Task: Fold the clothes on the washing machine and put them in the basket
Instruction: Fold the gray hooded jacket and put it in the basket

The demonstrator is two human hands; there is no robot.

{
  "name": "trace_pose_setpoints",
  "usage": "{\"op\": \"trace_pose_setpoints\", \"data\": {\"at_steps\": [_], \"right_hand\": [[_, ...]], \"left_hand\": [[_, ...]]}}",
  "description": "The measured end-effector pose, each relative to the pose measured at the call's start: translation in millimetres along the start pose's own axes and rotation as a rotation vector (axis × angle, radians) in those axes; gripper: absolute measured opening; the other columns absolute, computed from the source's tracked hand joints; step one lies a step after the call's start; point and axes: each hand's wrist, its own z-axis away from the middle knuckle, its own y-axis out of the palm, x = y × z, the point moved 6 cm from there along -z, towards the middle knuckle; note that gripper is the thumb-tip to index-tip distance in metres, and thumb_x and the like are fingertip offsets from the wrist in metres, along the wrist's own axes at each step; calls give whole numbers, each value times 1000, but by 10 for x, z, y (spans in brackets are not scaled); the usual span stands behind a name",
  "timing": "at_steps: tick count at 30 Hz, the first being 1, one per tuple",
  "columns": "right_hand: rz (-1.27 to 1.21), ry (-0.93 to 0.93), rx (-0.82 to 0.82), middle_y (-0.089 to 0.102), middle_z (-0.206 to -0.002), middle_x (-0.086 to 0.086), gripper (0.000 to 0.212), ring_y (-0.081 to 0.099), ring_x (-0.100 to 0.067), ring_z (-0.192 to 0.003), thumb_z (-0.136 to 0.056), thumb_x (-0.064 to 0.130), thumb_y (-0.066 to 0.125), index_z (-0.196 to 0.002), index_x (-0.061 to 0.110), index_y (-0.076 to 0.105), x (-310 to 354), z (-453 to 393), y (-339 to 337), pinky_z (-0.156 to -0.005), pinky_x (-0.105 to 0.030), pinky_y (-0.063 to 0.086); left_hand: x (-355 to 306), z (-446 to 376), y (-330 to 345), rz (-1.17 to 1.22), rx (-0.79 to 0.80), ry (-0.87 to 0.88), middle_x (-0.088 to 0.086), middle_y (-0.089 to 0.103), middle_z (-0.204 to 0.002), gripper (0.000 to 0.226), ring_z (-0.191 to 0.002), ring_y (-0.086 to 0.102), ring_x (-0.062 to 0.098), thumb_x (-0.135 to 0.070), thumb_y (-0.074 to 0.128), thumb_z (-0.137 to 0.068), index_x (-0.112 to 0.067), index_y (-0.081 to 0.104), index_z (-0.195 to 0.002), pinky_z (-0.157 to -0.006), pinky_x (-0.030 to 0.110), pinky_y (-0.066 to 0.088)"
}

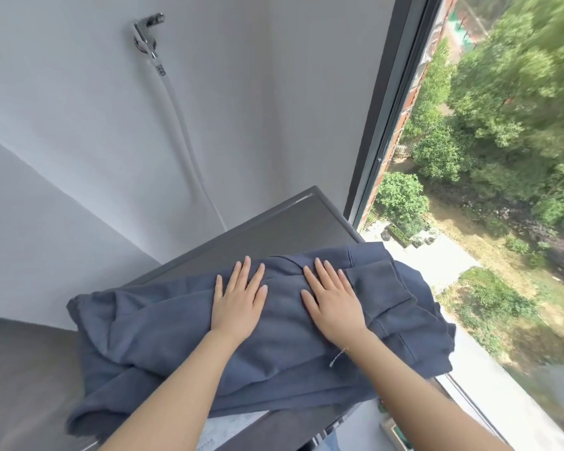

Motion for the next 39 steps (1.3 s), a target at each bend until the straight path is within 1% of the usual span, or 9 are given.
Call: {"op": "trace_pose_setpoints", "data": {"at_steps": [4,7,9,12,19,23,29,35,39], "right_hand": [[83,90,47,12,-163,0,69,6,-19,-151,-94,56,3,-155,26,19,-125,61,174,-118,-30,-7],[81,174,51,8,-163,-1,72,1,-20,-151,-92,56,-1,-155,26,17,-51,62,143,-119,-32,-5],[-31,302,20,9,-163,-4,57,1,-21,-151,-102,46,18,-153,21,27,125,107,97,-122,-38,1],[-315,338,-152,22,-160,-7,41,10,-20,-150,-102,23,41,-141,11,48,805,214,94,-121,-40,13],[-388,70,-101,33,-156,-3,35,17,-18,-148,-101,21,42,-131,14,59,2749,196,713,-121,-33,10],[-303,37,-15,27,-158,1,53,15,-16,-149,-99,37,24,-140,18,51,3394,203,1112,-119,-27,-2],[90,33,14,26,-159,1,53,15,-16,-148,-98,36,27,-147,22,40,3466,298,1488,-119,-37,1],[95,31,-29,22,-160,3,54,13,-15,-149,-97,36,29,-149,25,36,3476,287,1521,-121,-39,4],[100,29,-53,23,-160,2,53,16,-17,-149,-97,34,33,-148,24,37,3468,294,1531,-121,-39,6]], "left_hand": [[62,-42,-59,93,78,69,-8,-7,-162,64,-148,-8,10,-55,-3,-93,-36,7,-153,-119,42,-2],[191,32,-251,664,130,48,-4,23,-158,43,-145,17,6,-25,37,-104,-25,39,-146,-120,31,8],[512,197,-447,1100,96,-44,-9,51,-140,33,-130,44,2,-14,46,-100,-23,57,-130,-114,27,30],[1303,520,-633,1252,-96,-167,-12,65,-116,29,-109,61,6,-7,45,-97,-24,65,-109,-99,29,46],[2893,1075,-445,1443,-214,-393,5,67,-101,29,-85,62,16,4,40,-95,-13,64,-97,-73,24,48],[3594,1475,155,1564,-195,-805,3,63,-96,21,-90,57,19,-6,47,-96,-10,61,-111,-75,27,44],[3475,1654,1032,2148,382,-1223,16,46,-142,58,-127,48,27,-36,55,-96,-7,37,-142,-106,40,36],[3554,1346,1233,2419,426,-1344,16,56,-122,56,-120,54,32,-54,53,-90,-7,51,-121,-102,43,43],[3695,1262,1250,2226,278,-1359,10,62,-102,16,-101,61,26,-26,56,-91,-11,59,-98,-95,36,48]]}}
